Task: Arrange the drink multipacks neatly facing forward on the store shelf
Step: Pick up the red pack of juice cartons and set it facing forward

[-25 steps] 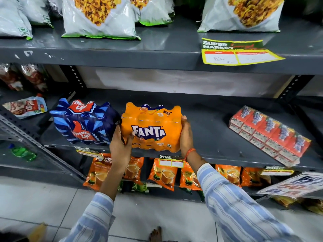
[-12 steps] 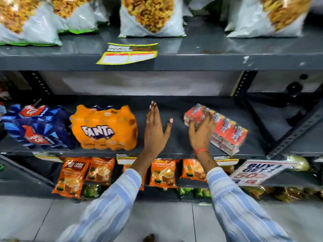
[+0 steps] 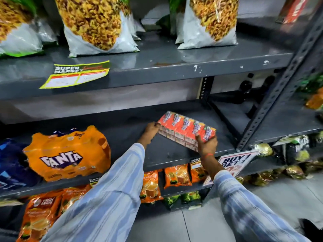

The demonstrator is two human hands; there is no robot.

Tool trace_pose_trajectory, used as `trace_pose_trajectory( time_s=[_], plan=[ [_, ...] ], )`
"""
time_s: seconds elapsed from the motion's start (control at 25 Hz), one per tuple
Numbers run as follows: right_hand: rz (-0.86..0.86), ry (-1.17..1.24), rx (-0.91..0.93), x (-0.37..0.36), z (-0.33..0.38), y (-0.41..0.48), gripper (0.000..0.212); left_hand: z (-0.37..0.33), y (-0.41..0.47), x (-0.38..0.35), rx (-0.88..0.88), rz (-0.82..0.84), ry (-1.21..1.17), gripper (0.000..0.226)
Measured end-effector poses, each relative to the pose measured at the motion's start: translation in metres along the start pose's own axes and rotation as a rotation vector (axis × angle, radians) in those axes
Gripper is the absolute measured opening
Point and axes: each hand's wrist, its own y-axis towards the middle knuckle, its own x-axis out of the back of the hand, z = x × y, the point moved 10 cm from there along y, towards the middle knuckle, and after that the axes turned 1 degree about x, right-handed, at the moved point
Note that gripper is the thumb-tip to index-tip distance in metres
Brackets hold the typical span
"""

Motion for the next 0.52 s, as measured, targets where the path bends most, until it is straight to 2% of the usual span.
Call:
trace_pose_trajectory(
  time_s=[0.16,0.24,0.4,0.52],
  plan=[
    [0.141,0.097,0.107,-0.01,-0.002,0.001,0.07,0.009,-0.003,0.017,0.002,-0.066,-0.045,0.038],
    [0.207,0.034,0.14,-0.013,-0.002,0.004,0.066,0.022,-0.012,0.031,0.017,-0.094,-0.1,0.037],
    [0.233,0.197,-0.09,-0.03,-0.013,0.013,0.07,0.037,-0.033,0.028,0.125,0.09,-0.441,0.017],
    [0.287,0.087,-0.079,-0.042,0.001,0.016,0.053,0.036,-0.044,0.035,0.148,0.092,-0.519,0.016]
  ],
)
